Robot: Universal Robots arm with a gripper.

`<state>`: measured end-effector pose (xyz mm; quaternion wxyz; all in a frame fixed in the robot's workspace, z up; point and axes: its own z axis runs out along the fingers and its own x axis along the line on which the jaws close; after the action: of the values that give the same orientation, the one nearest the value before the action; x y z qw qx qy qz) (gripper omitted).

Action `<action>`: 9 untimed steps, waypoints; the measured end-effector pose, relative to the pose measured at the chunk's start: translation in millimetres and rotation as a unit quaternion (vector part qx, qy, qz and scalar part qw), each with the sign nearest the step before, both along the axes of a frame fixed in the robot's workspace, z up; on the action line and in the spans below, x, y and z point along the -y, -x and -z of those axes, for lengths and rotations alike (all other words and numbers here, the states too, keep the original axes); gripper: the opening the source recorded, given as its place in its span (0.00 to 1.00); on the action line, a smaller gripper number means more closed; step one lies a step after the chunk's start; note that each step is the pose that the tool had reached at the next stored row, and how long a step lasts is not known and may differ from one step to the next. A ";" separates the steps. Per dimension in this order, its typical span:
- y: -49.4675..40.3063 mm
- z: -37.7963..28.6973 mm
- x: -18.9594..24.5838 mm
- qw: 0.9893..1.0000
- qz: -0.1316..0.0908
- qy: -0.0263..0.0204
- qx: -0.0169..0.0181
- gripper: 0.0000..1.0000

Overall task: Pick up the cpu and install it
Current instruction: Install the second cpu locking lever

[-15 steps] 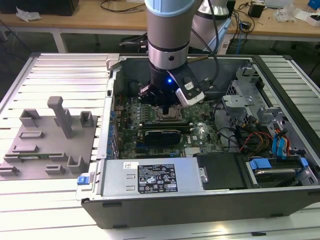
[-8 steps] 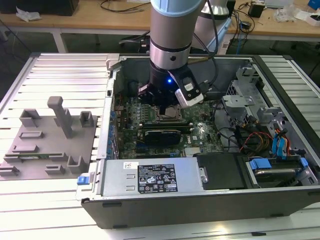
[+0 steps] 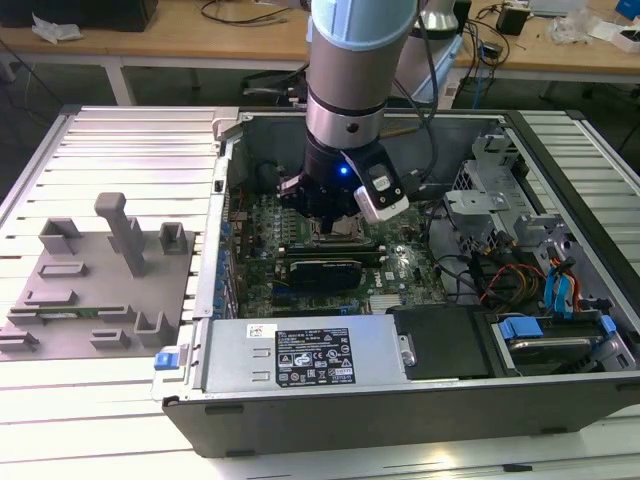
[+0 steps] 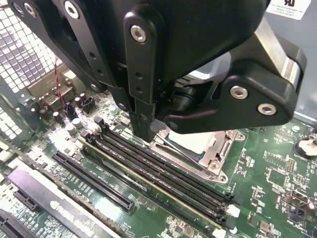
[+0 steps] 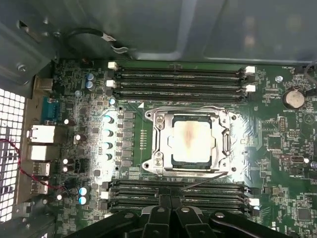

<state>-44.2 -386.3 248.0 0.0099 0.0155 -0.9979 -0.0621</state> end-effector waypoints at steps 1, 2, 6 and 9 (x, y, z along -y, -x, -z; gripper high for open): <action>-0.4 9.2 -2.0 1.000 0.000 0.000 -0.001 0.11; 2.5 11.7 -2.0 1.000 0.000 -0.001 -0.001 0.11; 9.1 16.7 -1.9 1.000 0.000 -0.004 -0.001 0.11; 11.0 20.5 -2.0 1.000 0.000 -0.012 -0.001 0.11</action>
<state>-55.2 -384.3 227.5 0.0109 0.0155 -0.9971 -0.0742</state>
